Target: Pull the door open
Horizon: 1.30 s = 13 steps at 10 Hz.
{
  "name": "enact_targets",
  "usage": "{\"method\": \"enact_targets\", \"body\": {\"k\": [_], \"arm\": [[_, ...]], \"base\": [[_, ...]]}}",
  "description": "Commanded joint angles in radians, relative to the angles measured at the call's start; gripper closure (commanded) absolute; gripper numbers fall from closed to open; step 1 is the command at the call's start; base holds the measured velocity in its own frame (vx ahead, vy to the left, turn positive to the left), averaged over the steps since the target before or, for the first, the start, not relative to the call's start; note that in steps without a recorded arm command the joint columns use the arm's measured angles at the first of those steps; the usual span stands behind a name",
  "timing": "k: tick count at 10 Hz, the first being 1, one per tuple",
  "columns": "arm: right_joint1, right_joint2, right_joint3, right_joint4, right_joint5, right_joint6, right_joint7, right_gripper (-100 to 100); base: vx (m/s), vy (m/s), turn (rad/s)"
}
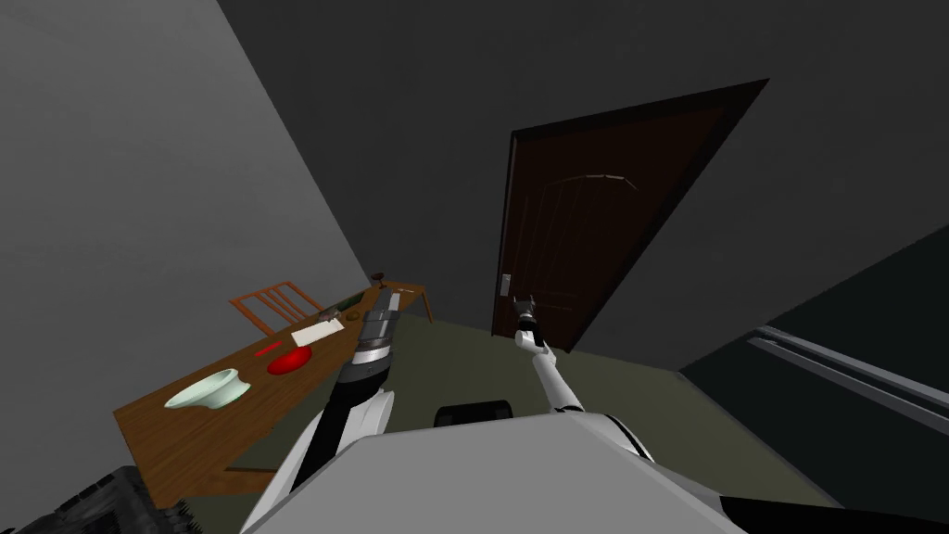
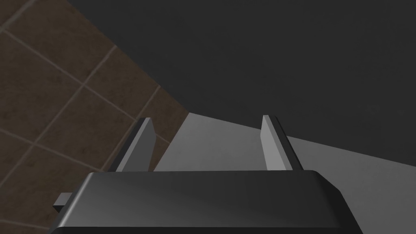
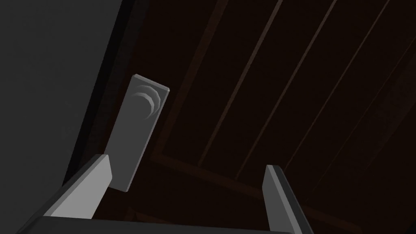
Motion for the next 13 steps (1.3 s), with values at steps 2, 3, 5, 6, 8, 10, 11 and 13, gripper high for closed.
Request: {"method": "enact_targets", "body": {"k": [2, 3, 5, 6, 8, 10, 11, 13], "arm": [[-0.035, 0.007, -0.011, 0.06, -0.026, 0.005, -0.051, -100], [-0.049, 0.008, -0.015, 0.083, -0.035, 0.006, -0.069, -100], [-0.077, 0.012, -0.023, 0.129, -0.053, 0.007, -0.103, -100], [-0.09, 0.014, -0.027, 0.151, -0.062, 0.007, -0.119, -100], [-0.112, 0.017, -0.033, 0.188, -0.076, 0.008, -0.147, -100], [-0.141, 0.023, -0.041, 0.238, -0.095, 0.008, -0.184, -100], [-0.149, 0.025, -0.043, 0.251, -0.1, 0.009, -0.193, -100], [-0.164, 0.028, -0.047, 0.276, -0.11, 0.009, -0.212, -100]], "base": [[0.09, -0.033, 0.066], [0.086, -0.037, 0.067], [0.082, -0.04, 0.056], [0.066, -0.022, 0.06], [0.064, -0.024, 0.04], [0.089, -0.055, 0.071], [0.072, -0.026, 0.023], [0.047, -0.014, 0.028]]}}
